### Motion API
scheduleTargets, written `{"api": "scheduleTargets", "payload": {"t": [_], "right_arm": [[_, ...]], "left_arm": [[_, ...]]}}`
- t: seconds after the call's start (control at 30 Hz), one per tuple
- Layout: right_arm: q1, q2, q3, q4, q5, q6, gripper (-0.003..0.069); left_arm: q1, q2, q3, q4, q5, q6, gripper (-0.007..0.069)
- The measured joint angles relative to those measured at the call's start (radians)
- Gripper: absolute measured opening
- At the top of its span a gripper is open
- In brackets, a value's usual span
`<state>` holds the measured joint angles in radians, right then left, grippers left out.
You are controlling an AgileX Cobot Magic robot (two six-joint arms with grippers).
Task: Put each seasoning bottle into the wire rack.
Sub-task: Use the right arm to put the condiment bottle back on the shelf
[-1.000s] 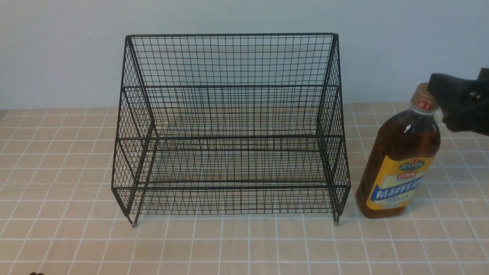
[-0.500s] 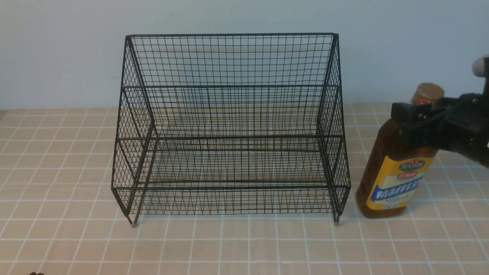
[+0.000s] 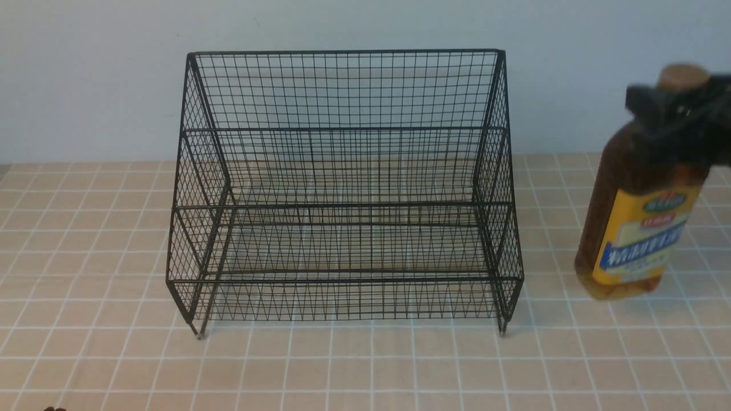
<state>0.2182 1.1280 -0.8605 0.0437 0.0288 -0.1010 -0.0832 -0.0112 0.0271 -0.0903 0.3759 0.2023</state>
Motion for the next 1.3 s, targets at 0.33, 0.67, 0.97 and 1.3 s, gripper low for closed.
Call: {"api": "scheduleTargets", "payload": {"t": [0.33,0.67,0.97,1.3], "right_arm": [[0.032,-0.004,-0.248,0.080,0.092,0.003,0.0319],[0.215,0.144,-0.397,0.102,0.166,0.010,0.0319],[0.231,0.326,-0.562,0.103,0.150,0.009,0.0319],[0.290,0.473,-0.658,0.132,0.159,0.011,0.0318]], "left_arm": [[0.000,0.000,0.000,0.000,0.000,0.000,-0.0010],[0.000,0.000,0.000,0.000,0.000,0.000,-0.0010],[0.000,0.000,0.000,0.000,0.000,0.000,-0.0010],[0.000,0.000,0.000,0.000,0.000,0.000,-0.0010]]}}
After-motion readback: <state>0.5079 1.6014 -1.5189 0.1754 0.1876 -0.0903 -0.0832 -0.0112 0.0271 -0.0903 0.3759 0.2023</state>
